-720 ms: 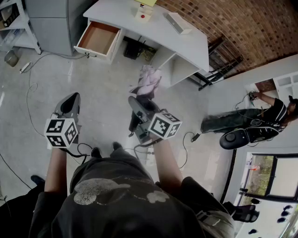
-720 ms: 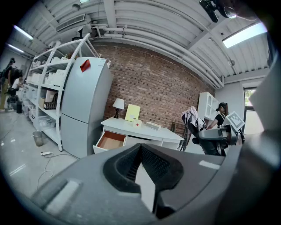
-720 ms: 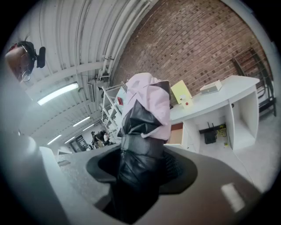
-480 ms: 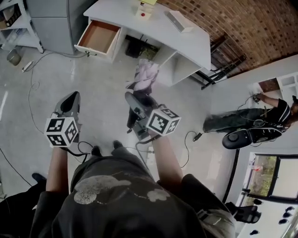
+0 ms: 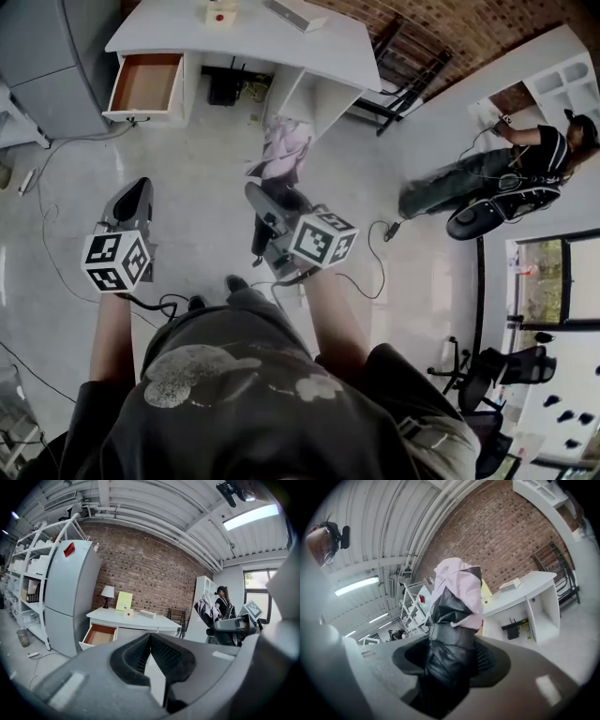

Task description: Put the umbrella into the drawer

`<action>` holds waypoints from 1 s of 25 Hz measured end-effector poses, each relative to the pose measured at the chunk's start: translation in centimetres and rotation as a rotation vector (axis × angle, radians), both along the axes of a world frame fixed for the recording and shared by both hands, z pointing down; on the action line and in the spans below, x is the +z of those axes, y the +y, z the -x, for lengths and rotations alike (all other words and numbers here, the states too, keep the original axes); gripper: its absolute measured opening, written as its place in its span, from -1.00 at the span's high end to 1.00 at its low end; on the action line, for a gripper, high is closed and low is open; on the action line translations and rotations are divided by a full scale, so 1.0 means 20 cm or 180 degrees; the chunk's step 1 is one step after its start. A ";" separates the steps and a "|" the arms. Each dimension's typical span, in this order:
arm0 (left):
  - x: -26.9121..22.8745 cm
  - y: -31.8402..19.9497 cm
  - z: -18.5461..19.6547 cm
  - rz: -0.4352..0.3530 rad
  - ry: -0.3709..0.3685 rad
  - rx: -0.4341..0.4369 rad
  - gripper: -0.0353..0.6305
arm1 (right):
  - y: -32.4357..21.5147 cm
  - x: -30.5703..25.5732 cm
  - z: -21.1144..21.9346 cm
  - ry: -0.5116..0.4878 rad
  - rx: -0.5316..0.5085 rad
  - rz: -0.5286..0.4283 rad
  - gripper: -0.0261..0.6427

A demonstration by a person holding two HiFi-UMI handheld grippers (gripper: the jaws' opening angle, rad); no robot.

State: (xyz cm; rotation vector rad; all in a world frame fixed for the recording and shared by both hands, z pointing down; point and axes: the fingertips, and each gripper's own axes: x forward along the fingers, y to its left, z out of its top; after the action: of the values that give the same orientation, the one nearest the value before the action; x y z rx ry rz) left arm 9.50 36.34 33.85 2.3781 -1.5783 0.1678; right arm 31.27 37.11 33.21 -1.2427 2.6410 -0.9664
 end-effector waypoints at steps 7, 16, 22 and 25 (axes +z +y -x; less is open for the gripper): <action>0.06 0.11 -0.01 0.0115 0.0008 0.0261 0.86 | 0.17 0.03 -0.08 -0.0040 0.0386 0.0087 0.20; 0.09 0.00 0.06 0.0130 0.0042 0.0316 0.86 | 0.17 0.09 -0.18 -0.0101 0.0664 0.0214 0.20; 0.07 -0.27 -0.01 0.0036 -0.0072 0.0192 0.86 | -0.20 0.09 -0.23 -0.0159 0.0543 0.0120 0.20; 0.08 -0.48 0.01 0.0052 -0.0154 0.0120 0.86 | -0.49 0.11 -0.20 -0.0178 0.0416 0.0079 0.20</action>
State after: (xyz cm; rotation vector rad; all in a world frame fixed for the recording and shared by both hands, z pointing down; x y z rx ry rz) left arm 9.36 26.74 35.44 2.4095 -1.5479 0.2471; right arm 35.29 27.40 35.31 -1.3535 2.4782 -1.0005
